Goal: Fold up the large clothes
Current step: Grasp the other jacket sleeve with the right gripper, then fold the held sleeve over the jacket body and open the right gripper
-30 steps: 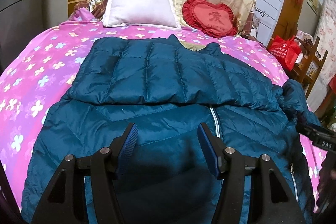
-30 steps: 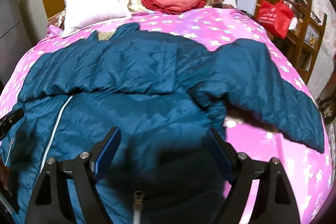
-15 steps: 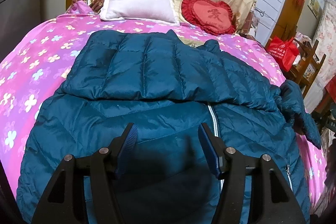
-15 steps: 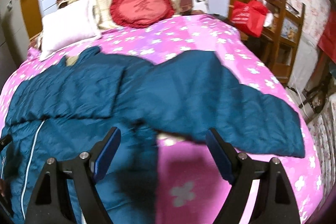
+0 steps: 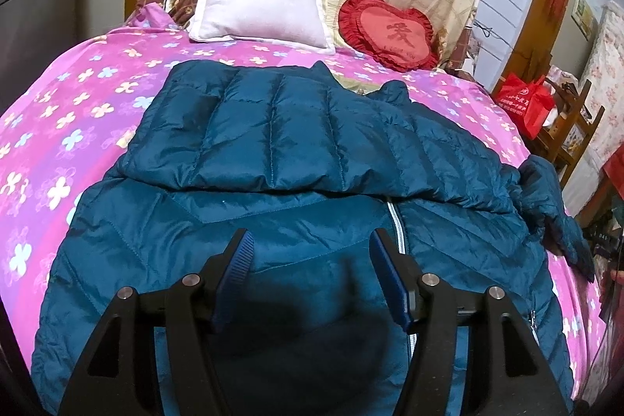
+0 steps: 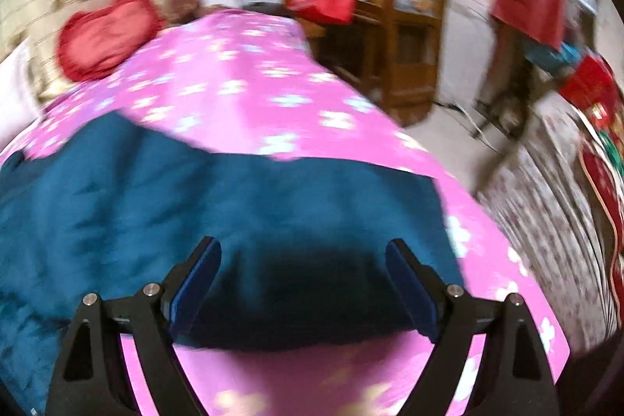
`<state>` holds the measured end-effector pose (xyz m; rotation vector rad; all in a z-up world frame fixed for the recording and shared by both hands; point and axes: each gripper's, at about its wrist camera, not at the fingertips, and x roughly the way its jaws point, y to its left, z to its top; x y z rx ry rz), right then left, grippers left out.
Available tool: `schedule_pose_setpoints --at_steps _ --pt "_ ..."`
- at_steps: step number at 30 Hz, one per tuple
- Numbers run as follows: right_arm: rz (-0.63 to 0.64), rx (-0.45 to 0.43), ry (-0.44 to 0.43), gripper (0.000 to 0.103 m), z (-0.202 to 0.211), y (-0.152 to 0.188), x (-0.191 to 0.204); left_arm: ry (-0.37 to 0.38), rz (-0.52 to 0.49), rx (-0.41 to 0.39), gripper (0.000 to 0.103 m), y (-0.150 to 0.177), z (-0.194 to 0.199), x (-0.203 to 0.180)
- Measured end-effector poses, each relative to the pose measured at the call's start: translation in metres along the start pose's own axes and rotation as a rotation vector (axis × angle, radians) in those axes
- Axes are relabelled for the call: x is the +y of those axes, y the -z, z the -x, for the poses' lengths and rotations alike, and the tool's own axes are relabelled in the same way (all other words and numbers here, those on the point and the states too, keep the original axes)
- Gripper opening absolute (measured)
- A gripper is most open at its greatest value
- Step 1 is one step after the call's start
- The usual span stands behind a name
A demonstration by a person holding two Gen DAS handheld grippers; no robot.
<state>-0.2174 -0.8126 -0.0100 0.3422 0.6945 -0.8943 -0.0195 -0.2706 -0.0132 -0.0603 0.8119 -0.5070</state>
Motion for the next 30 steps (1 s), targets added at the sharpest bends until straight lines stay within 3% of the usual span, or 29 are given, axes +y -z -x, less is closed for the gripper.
schedule_pose_setpoints --at_steps 6,10,13,15,16,17,20,26,30 --pt "-0.113 0.08 0.079 0.089 -0.044 0.003 -0.057 -0.014 0.0 0.019 0.043 0.002 -0.007 0.002" --pt "-0.225 0.082 0.037 0.092 -0.057 0.015 -0.078 -0.019 0.0 0.028 0.043 0.003 -0.01 0.003" --pt "-0.228 0.069 0.03 0.091 -0.06 0.019 -0.08 -0.021 -0.002 0.027 0.043 0.004 -0.009 0.002" --pt "-0.178 0.071 0.022 0.073 -0.058 0.019 -0.073 -0.026 -0.003 0.024 0.043 0.004 -0.009 0.002" --pt "-0.154 0.067 -0.004 0.046 -0.056 0.018 -0.069 -0.032 -0.004 0.022 0.043 0.004 -0.008 0.002" --pt "-0.141 0.068 -0.032 0.029 -0.054 0.016 -0.064 -0.04 -0.005 0.021 0.043 0.003 -0.008 0.002" --pt "-0.106 0.07 -0.059 0.018 -0.041 0.01 -0.049 -0.064 -0.008 0.008 0.043 0.003 -0.002 0.003" --pt "-0.029 -0.062 -0.165 0.017 0.026 -0.012 -0.005 -0.143 -0.015 -0.018 0.043 -0.002 0.008 0.007" --pt "0.086 -0.156 -0.272 0.017 0.087 -0.029 0.053 -0.163 0.001 -0.005 0.043 -0.003 0.011 0.015"
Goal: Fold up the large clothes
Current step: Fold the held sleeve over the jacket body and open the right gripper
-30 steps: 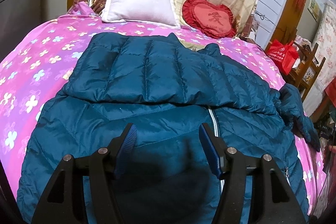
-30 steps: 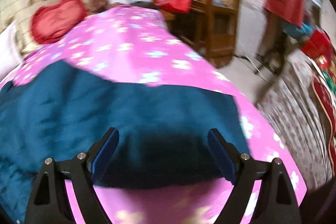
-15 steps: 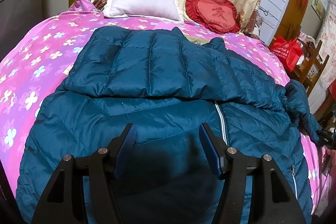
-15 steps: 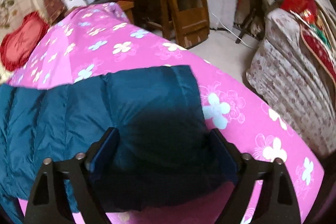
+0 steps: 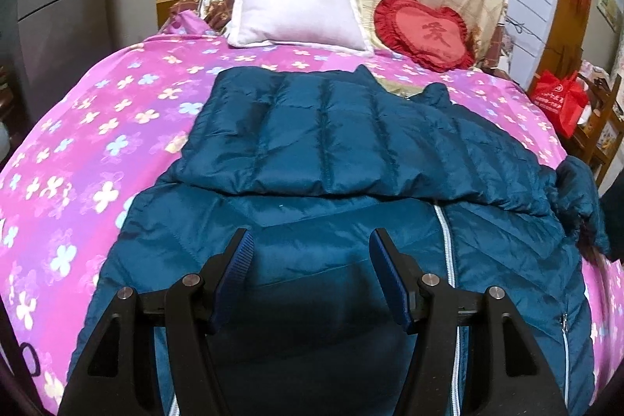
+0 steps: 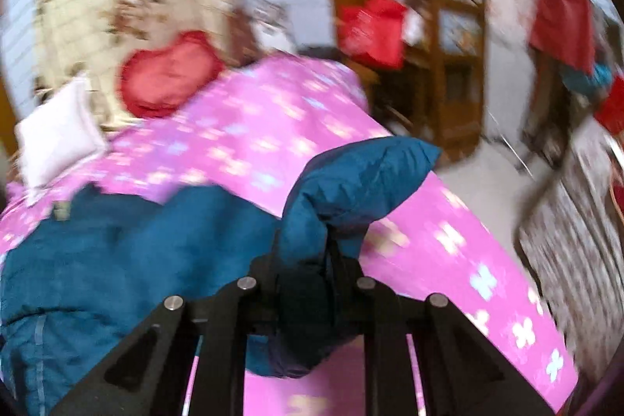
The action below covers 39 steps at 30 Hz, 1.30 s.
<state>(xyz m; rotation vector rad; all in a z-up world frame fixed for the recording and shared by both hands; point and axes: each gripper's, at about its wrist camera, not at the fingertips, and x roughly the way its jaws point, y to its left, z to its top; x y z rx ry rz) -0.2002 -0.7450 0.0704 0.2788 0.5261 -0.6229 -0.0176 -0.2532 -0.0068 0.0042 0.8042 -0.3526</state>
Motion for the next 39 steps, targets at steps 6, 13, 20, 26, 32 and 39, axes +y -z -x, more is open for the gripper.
schedule_pose_setpoints --at_steps 6,13,20,26,32,39 --pt "0.237 -0.058 -0.161 0.017 0.038 -0.027 0.127 -0.007 0.014 -0.016 0.043 -0.002 0.006 0.009" --pt "0.418 -0.051 -0.328 0.017 0.05 -0.024 0.271 -0.006 0.028 -0.014 0.043 -0.002 0.008 0.02" --pt "0.519 0.024 -0.5 0.017 0.037 0.014 0.411 -0.012 0.087 -0.01 0.043 -0.003 0.008 0.041" --pt "0.515 0.161 -0.596 0.018 -0.009 0.061 0.497 -0.02 0.096 -0.017 0.043 -0.007 0.003 0.05" --pt "0.43 0.329 -0.76 0.048 -0.034 0.085 0.514 0.009 0.126 -0.014 0.043 -0.009 0.0 0.057" --pt "0.383 0.206 -0.727 0.062 -0.002 0.062 0.446 0.143 0.168 -0.011 0.044 -0.01 -0.001 0.05"
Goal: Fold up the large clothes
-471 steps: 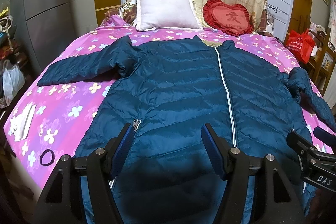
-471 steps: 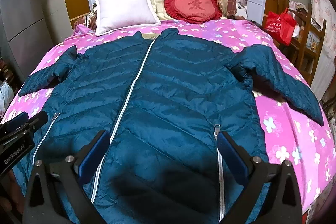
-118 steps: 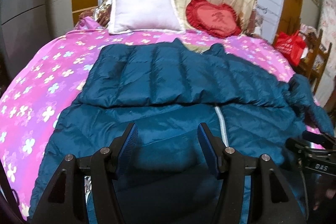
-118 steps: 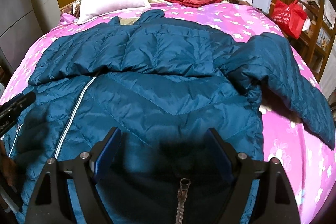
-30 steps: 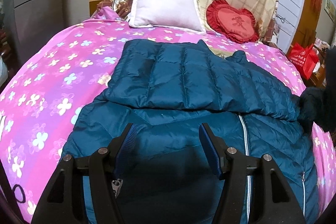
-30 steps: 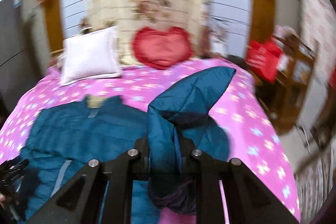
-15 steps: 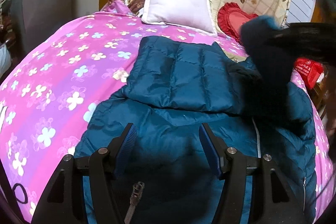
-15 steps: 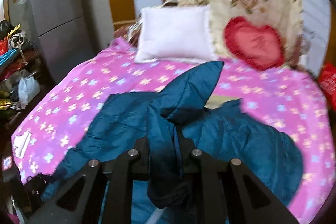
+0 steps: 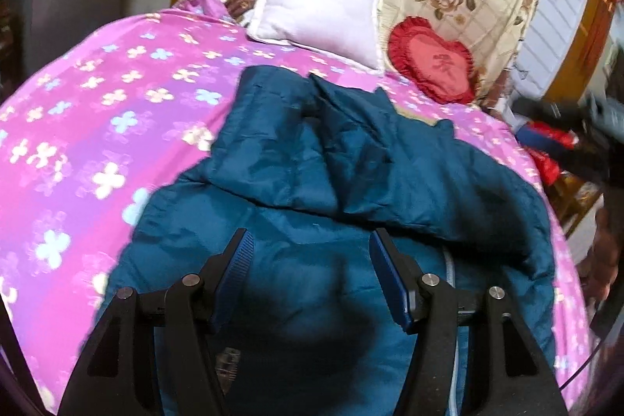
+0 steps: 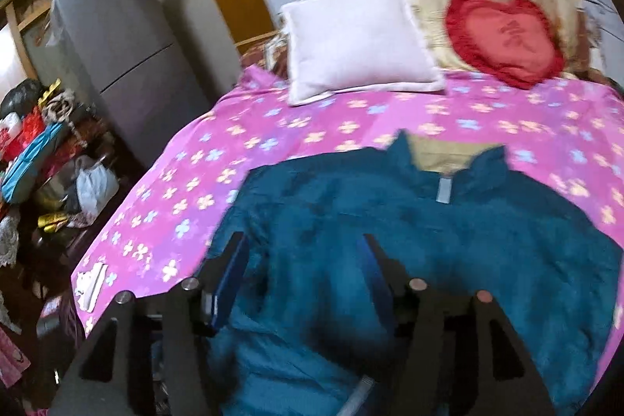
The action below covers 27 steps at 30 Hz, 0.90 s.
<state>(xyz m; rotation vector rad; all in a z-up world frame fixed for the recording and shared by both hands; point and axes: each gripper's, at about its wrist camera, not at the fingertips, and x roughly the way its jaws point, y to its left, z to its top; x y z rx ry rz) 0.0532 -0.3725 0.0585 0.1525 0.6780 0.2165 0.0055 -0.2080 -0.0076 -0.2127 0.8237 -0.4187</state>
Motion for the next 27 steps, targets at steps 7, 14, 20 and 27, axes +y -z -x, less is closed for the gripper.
schedule_pose_setpoints --at_steps 7,14,20,27 --pt "-0.043 -0.001 0.132 0.07 0.075 0.041 -0.079 0.022 0.037 -0.009 0.051 -0.018 -0.01 -0.014" --pt "-0.175 -0.021 0.281 0.072 0.138 0.078 -0.169 -0.056 0.083 0.087 0.009 -0.048 -0.076 -0.018" --pt "-0.319 -0.024 0.353 0.071 0.128 0.094 -0.215 -0.1 0.019 0.034 0.0 -0.069 -0.071 -0.02" --pt "-0.227 0.044 0.518 0.034 0.045 0.062 -0.231 -0.123 -0.028 0.044 0.0 -0.069 -0.068 -0.004"
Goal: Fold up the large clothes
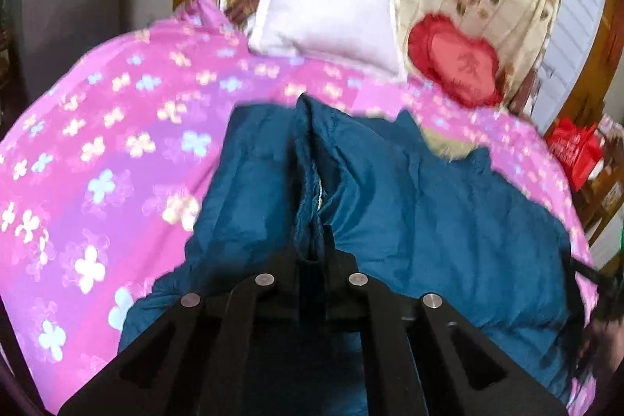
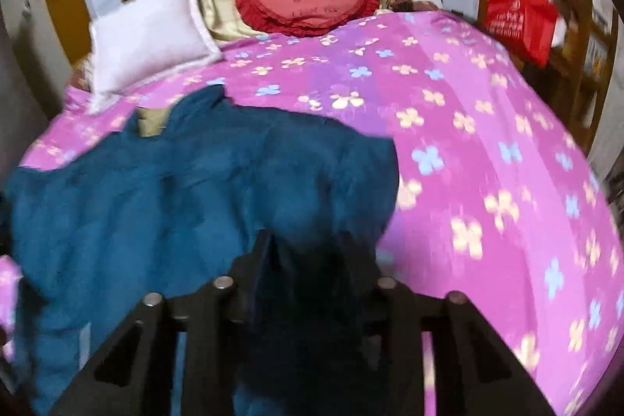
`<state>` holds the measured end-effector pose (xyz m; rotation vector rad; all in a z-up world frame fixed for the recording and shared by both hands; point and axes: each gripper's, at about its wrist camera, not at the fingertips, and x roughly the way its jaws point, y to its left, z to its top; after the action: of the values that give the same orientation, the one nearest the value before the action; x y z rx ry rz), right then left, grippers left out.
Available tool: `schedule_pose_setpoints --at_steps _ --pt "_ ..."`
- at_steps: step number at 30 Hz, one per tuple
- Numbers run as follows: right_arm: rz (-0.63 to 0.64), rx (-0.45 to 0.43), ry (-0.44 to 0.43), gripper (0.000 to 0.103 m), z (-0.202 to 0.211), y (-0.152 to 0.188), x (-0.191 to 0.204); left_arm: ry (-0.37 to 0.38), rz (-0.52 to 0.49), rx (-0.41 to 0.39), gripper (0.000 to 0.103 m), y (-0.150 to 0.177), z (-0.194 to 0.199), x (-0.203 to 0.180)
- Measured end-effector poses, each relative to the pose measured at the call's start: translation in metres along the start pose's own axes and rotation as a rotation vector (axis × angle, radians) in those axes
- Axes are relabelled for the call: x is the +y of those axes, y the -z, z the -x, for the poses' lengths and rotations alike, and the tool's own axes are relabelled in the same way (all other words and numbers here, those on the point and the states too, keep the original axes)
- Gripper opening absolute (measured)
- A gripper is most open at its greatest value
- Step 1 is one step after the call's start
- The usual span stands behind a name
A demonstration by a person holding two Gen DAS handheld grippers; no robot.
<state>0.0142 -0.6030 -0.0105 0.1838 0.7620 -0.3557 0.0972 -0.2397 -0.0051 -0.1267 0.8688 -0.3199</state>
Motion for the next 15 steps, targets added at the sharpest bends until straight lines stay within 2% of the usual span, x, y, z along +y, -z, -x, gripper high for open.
schedule_pose_setpoints --at_steps 2,3,4,5,8,9,11,13,15 --pt "-0.02 0.029 0.031 0.034 -0.022 -0.008 0.002 -0.003 0.011 0.015 0.0 0.001 -0.005 0.005" --pt "-0.026 0.033 0.035 0.034 -0.027 -0.011 0.004 -0.008 0.021 0.019 0.004 0.0 -0.004 0.009" --pt "-0.007 0.025 0.049 0.034 -0.024 -0.012 0.008 -0.01 0.028 0.015 0.012 -0.001 0.0 0.011" --pt "0.017 0.017 0.056 0.034 -0.019 -0.013 0.011 0.008 0.04 -0.01 0.016 -0.003 0.01 0.014" --pt "0.043 -0.018 0.016 0.039 0.006 -0.011 0.012 0.042 0.005 -0.091 0.033 -0.007 0.036 0.008" --pt "0.042 -0.041 -0.002 0.042 0.018 -0.009 0.01 0.036 -0.011 -0.11 0.033 -0.008 0.04 0.004" --pt "0.037 -0.077 -0.022 0.061 0.034 -0.007 0.008 0.022 -0.058 -0.149 0.036 -0.011 0.045 -0.008" --pt "0.038 -0.105 -0.054 0.064 0.042 -0.007 0.011 0.007 -0.092 -0.139 0.036 -0.014 0.036 -0.02" --pt "0.054 -0.093 -0.092 0.064 0.036 -0.011 0.021 -0.037 -0.1 -0.115 0.036 -0.015 0.021 -0.025"
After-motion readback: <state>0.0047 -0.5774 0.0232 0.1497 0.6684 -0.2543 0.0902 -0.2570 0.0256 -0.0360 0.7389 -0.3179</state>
